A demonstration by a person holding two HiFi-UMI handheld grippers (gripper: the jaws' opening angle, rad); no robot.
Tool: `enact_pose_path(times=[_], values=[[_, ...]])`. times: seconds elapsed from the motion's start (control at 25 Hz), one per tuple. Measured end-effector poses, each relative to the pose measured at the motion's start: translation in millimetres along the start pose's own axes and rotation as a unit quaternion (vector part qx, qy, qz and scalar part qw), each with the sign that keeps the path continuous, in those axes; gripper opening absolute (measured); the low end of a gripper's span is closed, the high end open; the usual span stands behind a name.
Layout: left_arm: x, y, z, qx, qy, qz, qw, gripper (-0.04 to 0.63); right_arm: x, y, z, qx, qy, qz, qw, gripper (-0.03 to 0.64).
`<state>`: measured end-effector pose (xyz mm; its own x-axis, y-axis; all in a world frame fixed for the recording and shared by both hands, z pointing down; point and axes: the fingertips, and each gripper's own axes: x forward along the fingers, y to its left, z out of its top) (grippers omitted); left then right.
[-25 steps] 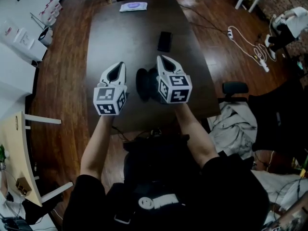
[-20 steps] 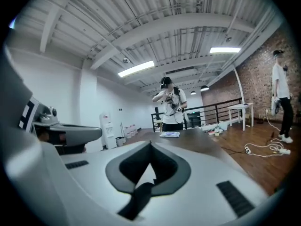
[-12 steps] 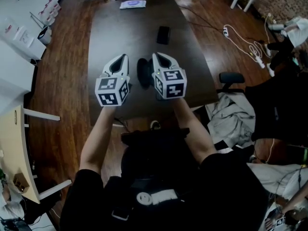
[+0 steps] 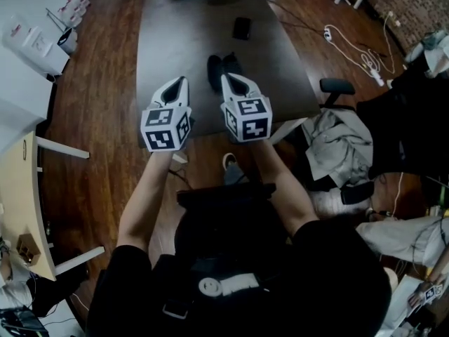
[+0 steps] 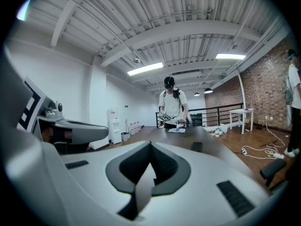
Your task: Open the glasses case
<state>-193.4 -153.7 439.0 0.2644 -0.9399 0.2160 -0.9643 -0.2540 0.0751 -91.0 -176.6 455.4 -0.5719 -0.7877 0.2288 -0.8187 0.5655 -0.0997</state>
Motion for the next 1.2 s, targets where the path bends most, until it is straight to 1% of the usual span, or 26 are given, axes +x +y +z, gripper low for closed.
enact_pose_path(times=[0.08, 0.24, 0.44, 0.88, 0.96, 1.2], values=[[-24.2, -4.8, -10.6, -0.007, 0.005, 0.002, 1.0, -0.005, -20.1, 14.7, -6.7, 0.0, 0.0, -0.003, 1.0, 0.003], [-71.8, -21.4, -31.3, -0.027, 0.015, -0.006, 0.9995, -0.005, -60.1, 47.1, -19.7, 0.006, 0.005, -0.002, 1.0, 0.003], [-110.8, -37.6, -36.3, -0.024, 0.014, -0.007, 0.9996, -0.005, -95.9, 70.2, -25.1, 0.001, 0.005, -0.002, 1.0, 0.003], [-151.9, -62.4, -28.2, -0.015, 0.003, 0.002, 0.9999, -0.005, -133.5, 96.8, -20.2, -0.003, -0.003, 0.02, 1.0, 0.003], [-155.2, -70.1, -29.2, -0.013, 0.006, 0.003, 0.9999, -0.005, -142.7, 95.4, -21.0, -0.003, -0.003, 0.02, 1.0, 0.003], [-169.5, -104.0, -33.7, -0.015, 0.018, -0.004, 0.9997, -0.005, -182.8, 88.5, -26.5, 0.02, 0.001, 0.016, 1.0, 0.003]])
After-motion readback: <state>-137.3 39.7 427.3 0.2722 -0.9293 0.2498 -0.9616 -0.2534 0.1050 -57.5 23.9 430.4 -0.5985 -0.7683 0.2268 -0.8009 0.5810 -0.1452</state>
